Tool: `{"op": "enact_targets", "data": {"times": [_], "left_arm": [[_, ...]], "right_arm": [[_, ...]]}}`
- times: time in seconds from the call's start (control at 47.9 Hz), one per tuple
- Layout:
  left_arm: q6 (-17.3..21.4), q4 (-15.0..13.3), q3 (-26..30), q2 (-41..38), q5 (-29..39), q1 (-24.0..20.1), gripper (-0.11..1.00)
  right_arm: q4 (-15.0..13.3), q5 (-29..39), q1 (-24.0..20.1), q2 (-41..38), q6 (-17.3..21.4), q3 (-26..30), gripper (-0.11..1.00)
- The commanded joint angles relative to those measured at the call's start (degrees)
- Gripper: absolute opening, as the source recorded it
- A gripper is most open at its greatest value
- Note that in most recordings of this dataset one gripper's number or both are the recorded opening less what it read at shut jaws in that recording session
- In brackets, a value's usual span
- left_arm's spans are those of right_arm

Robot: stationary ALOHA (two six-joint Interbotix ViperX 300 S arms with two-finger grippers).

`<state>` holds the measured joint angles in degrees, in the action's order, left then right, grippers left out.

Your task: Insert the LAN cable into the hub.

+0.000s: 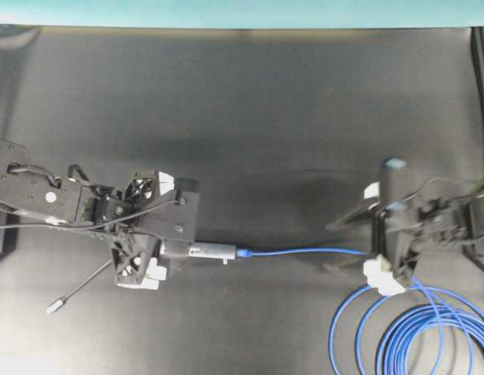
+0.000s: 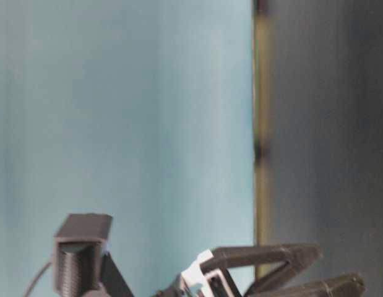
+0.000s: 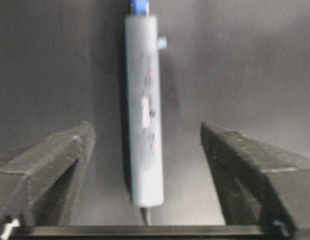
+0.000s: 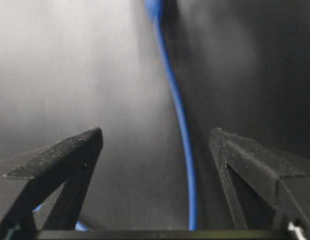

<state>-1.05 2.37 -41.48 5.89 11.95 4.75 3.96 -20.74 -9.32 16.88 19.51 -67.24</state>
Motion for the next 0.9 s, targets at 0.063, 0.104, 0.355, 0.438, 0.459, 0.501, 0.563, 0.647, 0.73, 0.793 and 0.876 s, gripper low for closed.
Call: {"op": "enact_targets", "data": {"times": [0.063, 0.104, 0.355, 0.438, 0.459, 0.501, 0.563, 0.647, 0.73, 0.793, 0.876], "left_arm": [[0.0, 0.26, -1.23, 3.16, -0.26, -0.18, 0.76], [0.0, 0.26, -1.85, 4.39, -0.26, -0.18, 0.75], [0.0, 0.26, -8.09, 14.33, -0.7, 0.0, 0.74], [0.0, 0.26, -9.76, 16.35, -0.97, 0.7, 0.74], [0.0, 0.26, -10.11, 16.79, -1.05, 0.88, 0.74], [0.0, 0.26, -10.46, 17.23, -1.14, 1.41, 0.74], [0.0, 0.18, -10.72, 17.49, -1.58, 1.93, 0.74], [0.0, 0.26, -10.46, 17.49, -3.16, 1.93, 0.74], [0.0, 0.26, -10.11, 17.84, -5.63, 1.93, 0.74], [0.09, 0.26, -9.76, 18.19, -8.0, 1.93, 0.74], [0.09, 0.26, -9.49, 19.51, -11.16, 1.85, 0.74]], "right_arm": [[0.09, -2.46, 2.02, 5.98, -0.09, -2.55, 0.83], [0.09, -2.55, 2.2, 7.73, -0.09, -3.52, 0.83], [0.09, 1.41, 3.08, 22.32, 0.0, -9.67, 0.83], [0.09, 5.89, 3.25, 28.56, 0.18, -10.11, 0.83], [0.09, 7.03, 3.34, 29.88, 0.18, -10.11, 0.83], [0.09, 9.49, 3.43, 32.43, 0.18, -10.02, 0.83], [0.09, 12.92, 3.43, 35.77, 0.18, -9.84, 0.83], [0.09, 16.61, 3.43, 39.64, 0.18, -9.76, 0.83], [0.0, 19.25, 3.43, 42.63, 0.18, -9.93, 0.83], [0.0, 20.21, 3.43, 44.03, 0.18, -10.02, 0.83], [-0.09, 20.39, 3.43, 45.0, 0.18, -10.28, 0.83]]}}
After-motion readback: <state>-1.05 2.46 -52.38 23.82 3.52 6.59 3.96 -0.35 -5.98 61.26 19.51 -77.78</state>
